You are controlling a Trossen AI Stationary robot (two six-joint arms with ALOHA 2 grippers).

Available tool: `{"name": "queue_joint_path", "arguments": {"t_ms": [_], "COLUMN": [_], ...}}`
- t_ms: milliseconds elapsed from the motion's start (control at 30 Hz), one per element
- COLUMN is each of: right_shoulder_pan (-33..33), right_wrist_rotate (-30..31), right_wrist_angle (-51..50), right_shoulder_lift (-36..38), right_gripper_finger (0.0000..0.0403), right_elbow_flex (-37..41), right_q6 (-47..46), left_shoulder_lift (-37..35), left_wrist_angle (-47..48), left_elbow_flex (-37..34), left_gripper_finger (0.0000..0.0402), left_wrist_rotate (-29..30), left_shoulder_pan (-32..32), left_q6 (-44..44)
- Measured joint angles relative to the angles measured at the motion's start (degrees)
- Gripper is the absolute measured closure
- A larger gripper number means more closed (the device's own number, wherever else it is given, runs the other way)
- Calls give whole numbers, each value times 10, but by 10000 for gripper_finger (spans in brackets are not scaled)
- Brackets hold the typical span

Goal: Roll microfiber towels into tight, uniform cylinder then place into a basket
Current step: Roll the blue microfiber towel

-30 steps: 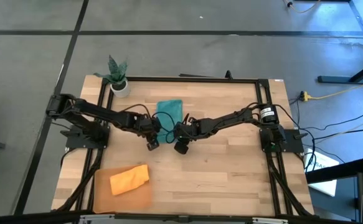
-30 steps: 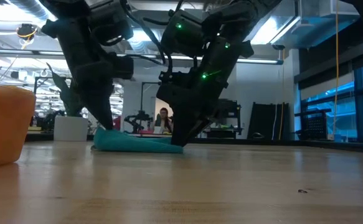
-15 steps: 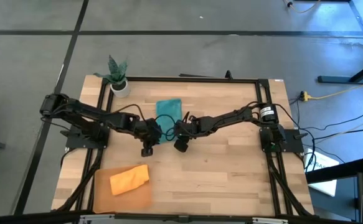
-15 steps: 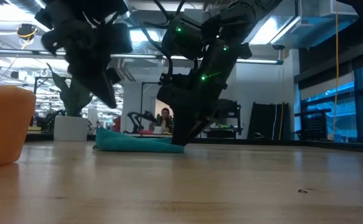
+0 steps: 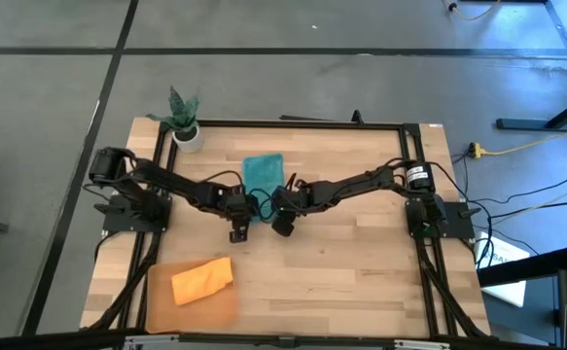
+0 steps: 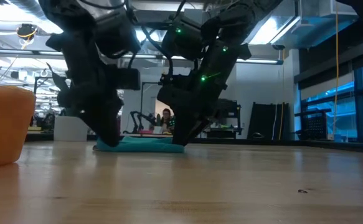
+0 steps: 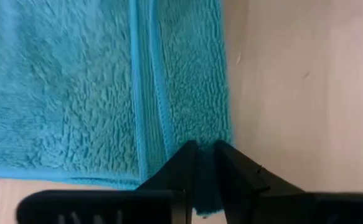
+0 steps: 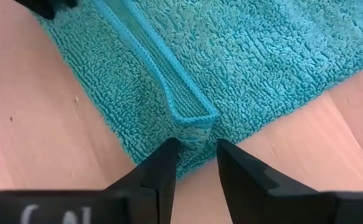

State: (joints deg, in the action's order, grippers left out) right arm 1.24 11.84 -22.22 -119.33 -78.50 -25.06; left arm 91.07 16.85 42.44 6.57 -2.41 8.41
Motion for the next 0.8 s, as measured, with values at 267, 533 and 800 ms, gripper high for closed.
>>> {"name": "queue_joint_path", "arguments": {"t_ms": [267, 533, 800], "right_shoulder_pan": [-1, 2, 32], "right_wrist_rotate": [-27, -10, -59], "right_wrist_angle": [-13, -56, -26], "right_shoulder_lift": [14, 81, 86], "right_gripper_finger": [286, 286, 285], "right_elbow_flex": [0, 0, 4], "right_q6": [-2, 34, 241], "left_shoulder_lift": [19, 19, 19], "left_wrist_angle": [-1, 0, 0], "left_elbow_flex": [2, 1, 0], "left_gripper_finger": [349, 349, 349], "left_wrist_rotate": [-5, -7, -7], "left_shoulder_pan": [2, 3, 3], "left_q6": [-2, -2, -1]}}
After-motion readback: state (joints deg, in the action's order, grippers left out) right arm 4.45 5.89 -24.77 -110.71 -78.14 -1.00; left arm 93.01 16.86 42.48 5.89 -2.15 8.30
